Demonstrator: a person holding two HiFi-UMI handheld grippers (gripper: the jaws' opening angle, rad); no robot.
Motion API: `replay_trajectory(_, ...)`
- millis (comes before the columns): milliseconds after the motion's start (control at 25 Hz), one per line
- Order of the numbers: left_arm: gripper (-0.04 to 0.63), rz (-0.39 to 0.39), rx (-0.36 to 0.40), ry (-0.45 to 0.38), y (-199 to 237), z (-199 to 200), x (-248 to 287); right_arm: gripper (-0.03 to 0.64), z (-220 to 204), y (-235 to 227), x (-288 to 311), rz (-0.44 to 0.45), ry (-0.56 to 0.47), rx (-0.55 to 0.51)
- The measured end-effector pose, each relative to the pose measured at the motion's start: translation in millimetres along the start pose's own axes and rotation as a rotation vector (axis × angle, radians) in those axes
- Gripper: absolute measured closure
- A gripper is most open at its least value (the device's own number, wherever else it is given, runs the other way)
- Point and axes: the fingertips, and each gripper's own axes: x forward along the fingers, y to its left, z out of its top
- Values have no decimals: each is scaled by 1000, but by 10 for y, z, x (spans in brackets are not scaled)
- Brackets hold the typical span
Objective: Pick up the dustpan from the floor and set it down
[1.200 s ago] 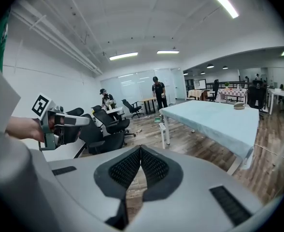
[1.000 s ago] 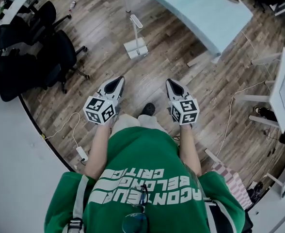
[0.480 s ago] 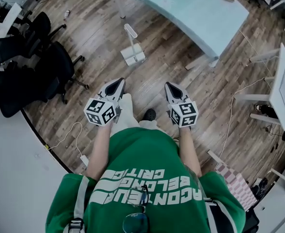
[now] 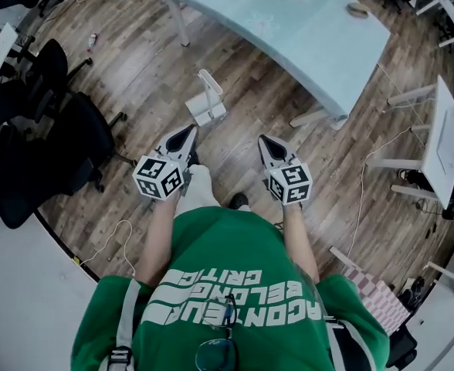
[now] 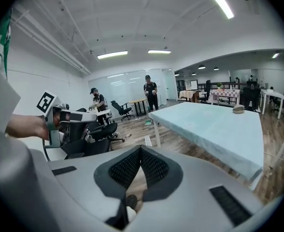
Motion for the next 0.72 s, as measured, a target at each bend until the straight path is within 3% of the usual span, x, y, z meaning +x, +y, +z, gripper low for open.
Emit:
replay_trajectory(320, 603, -97, 3, 30, 673, 499, 341, 609, 494, 96, 828, -47, 33, 0)
replay_trajectory(720, 601, -162, -33, 68, 1352, 577, 382, 609, 727, 312, 1483, -83, 91, -29)
